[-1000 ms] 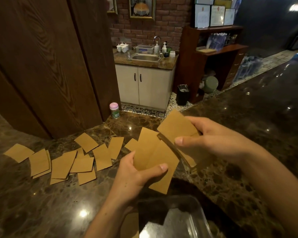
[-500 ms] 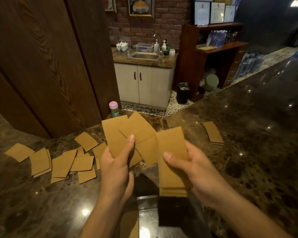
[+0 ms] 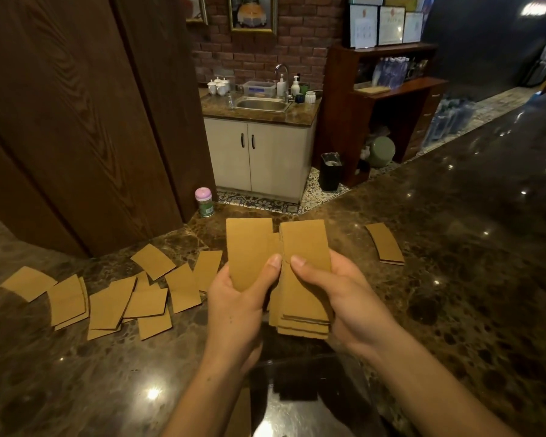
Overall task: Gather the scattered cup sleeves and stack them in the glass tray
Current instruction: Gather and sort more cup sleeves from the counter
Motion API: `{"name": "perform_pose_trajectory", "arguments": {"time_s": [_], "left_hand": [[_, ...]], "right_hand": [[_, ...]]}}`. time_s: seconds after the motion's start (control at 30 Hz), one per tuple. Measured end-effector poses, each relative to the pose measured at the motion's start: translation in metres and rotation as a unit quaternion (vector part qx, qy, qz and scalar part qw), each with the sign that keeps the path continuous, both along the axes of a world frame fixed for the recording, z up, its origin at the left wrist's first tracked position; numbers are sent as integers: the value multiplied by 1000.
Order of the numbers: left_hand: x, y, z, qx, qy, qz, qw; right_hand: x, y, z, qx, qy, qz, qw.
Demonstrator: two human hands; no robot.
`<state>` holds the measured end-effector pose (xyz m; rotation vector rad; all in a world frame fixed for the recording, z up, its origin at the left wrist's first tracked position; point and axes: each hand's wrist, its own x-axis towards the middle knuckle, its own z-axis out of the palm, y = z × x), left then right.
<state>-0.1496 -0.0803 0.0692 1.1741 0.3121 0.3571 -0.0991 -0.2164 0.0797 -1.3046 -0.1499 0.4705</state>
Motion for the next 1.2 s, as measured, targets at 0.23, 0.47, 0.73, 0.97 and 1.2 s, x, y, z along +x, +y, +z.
{"name": "perform_pose_trajectory", "arguments": {"time_s": [0.23, 0.47, 0.73, 0.97, 1.2], "left_hand": [[-2, 11, -10, 0, 9, -74, 997], [-4, 12, -13, 1, -4, -98, 995], [2, 13, -9, -172, 56, -77, 981], [-5, 21, 4, -113, 17, -151, 982], [-6, 21, -4, 97, -21, -124, 987]], "right_hand": [[15, -5, 8, -45, -40, -6, 998], [38, -20, 43, -111, -98, 110, 983], [25, -26, 39, -229, -609, 54, 757], [13, -43, 8, -368, -749, 190, 517], [15, -53, 42, -279, -395, 224, 846]]}}
